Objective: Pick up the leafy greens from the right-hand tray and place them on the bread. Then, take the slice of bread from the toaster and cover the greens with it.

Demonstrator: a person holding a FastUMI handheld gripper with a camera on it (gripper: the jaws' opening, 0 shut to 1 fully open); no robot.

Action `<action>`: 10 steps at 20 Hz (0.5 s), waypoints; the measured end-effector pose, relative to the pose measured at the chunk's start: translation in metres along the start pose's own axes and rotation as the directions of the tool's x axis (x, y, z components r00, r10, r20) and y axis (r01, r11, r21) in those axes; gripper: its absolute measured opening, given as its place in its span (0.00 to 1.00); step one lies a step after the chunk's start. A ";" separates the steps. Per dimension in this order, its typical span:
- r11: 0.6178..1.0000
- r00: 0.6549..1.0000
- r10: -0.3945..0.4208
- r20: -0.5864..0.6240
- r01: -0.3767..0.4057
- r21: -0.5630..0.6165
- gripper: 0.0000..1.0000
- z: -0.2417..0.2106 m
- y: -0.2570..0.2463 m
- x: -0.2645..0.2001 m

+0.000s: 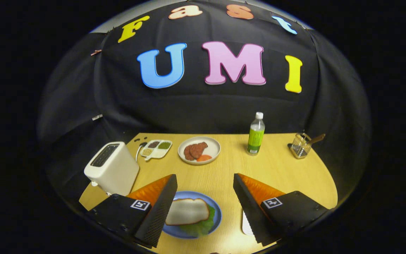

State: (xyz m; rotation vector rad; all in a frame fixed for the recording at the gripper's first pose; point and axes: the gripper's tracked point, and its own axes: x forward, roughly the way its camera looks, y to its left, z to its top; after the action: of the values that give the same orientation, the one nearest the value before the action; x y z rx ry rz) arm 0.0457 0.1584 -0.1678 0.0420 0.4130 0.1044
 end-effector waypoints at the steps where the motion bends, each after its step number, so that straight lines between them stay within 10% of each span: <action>1: 1.000 0.999 0.004 0.037 -0.004 -0.010 0.99 0.016 0.001 -0.008; 10: 0.996 0.972 -0.066 0.225 0.051 0.069 0.98 0.073 -0.041 -0.085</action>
State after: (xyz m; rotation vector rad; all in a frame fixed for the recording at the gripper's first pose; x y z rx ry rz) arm 0.0014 0.1069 -0.0696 0.1025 0.1884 0.0277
